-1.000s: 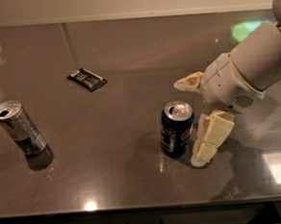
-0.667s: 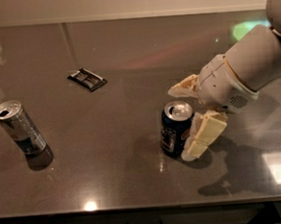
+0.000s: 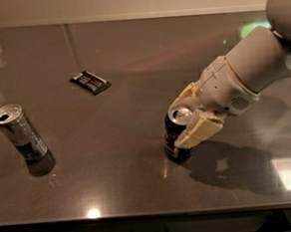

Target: Move pepsi can near redbull can

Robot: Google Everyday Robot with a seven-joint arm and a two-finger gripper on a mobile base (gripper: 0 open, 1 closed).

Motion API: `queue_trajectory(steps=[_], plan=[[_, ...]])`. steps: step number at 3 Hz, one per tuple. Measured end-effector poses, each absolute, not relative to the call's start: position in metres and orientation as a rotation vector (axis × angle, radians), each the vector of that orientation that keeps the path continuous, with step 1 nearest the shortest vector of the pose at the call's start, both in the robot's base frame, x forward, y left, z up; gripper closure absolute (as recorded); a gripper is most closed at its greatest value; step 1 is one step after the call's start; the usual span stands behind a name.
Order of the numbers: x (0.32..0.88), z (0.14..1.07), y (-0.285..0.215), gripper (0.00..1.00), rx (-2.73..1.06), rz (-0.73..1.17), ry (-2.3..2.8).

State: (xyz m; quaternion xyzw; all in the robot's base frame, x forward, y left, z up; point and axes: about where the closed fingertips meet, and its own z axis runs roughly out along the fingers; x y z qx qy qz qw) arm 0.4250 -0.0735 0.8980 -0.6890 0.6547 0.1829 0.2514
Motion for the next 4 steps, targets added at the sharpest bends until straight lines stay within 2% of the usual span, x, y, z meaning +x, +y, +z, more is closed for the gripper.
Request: queue_trajectory(steps=[1, 2, 4], plan=[[0.433, 0.905, -0.066, 0.85, -1.871, 0.511, 1.782], [0.44, 0.916, -0.048, 1.0, -1.867, 0.556, 1.777], [0.439, 0.934, 0.012, 1.0, -1.906, 0.671, 1.692]])
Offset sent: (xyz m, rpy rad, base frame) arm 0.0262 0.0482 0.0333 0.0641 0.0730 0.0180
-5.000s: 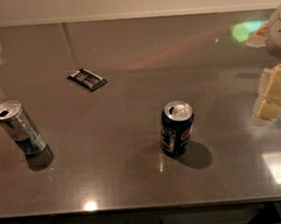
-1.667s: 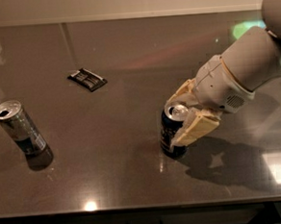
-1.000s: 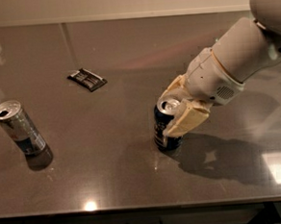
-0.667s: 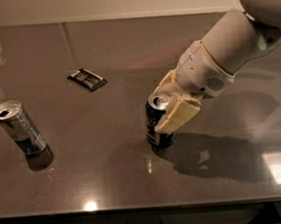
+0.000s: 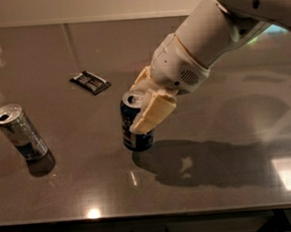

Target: Move pepsi can near redbull can

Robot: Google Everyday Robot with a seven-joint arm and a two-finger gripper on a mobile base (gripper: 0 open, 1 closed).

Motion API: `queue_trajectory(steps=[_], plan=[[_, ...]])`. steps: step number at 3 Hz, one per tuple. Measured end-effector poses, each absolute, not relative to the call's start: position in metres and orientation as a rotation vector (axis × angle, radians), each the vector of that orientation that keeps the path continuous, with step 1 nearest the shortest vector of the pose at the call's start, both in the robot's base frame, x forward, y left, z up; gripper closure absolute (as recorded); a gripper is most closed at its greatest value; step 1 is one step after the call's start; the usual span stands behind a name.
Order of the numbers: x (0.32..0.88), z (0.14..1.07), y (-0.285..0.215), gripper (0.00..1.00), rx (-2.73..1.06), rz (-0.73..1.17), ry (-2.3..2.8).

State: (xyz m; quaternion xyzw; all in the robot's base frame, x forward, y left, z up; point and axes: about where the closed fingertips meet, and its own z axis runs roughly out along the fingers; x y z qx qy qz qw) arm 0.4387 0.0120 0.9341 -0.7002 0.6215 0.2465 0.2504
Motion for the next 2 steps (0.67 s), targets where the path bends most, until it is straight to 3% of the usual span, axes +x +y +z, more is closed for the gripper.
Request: queue_trajectory(steps=[2], plan=[[0.432, 0.932, 0.076, 1.0, -1.967, 0.688, 1.567]])
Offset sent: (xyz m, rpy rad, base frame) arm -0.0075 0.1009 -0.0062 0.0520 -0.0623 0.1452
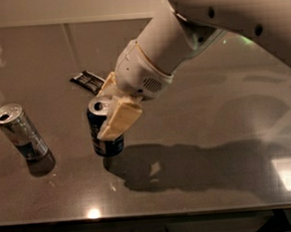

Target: Move pepsi can near redbull can

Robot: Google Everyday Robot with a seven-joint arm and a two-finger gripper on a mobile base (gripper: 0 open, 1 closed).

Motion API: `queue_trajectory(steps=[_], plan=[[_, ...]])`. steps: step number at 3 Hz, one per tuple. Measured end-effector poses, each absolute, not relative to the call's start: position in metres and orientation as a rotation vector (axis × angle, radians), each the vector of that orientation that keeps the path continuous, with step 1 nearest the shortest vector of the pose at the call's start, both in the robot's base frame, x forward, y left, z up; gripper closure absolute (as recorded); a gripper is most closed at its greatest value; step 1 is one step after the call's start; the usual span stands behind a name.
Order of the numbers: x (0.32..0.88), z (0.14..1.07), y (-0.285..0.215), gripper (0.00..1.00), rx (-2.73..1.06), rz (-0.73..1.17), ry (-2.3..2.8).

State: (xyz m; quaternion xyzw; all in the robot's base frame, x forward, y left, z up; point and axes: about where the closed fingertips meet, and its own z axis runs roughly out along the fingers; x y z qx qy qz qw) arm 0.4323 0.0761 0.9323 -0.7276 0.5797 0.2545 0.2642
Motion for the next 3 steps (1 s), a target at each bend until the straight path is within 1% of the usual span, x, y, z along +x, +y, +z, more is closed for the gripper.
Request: queue_trajectory(steps=[2, 3], plan=[[0.433, 0.927, 0.13, 1.0, -2.073, 0.681, 1.473], [0.437, 0.921, 0.147, 1.0, -2.108, 0.677, 1.444]])
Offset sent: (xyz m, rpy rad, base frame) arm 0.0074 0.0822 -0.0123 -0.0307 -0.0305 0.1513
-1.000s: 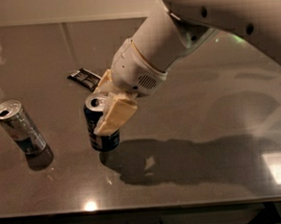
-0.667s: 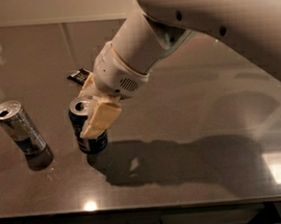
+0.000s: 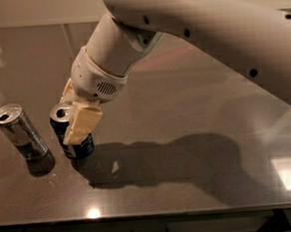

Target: Move pepsi can near redbull can

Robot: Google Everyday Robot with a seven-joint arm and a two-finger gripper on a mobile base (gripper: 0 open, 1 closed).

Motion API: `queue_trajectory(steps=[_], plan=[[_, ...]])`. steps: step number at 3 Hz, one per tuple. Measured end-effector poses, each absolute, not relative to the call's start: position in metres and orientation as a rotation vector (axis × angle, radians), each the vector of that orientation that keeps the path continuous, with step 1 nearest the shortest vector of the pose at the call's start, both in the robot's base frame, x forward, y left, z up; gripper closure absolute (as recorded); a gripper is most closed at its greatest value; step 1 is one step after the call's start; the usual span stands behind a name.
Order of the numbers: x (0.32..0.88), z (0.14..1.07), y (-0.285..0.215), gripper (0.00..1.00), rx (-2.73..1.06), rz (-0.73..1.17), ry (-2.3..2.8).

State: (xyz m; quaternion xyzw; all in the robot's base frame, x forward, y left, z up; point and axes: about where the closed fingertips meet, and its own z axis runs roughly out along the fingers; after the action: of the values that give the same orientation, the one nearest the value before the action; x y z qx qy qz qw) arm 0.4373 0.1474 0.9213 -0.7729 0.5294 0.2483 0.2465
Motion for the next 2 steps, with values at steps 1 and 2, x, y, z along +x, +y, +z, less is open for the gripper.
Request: queue_trajectory(steps=[1, 2], plan=[[0.443, 0.915, 0.161, 1.0, -2.132, 0.669, 1.428], [0.443, 0.911, 0.172, 1.0, -2.148, 0.662, 1.409]])
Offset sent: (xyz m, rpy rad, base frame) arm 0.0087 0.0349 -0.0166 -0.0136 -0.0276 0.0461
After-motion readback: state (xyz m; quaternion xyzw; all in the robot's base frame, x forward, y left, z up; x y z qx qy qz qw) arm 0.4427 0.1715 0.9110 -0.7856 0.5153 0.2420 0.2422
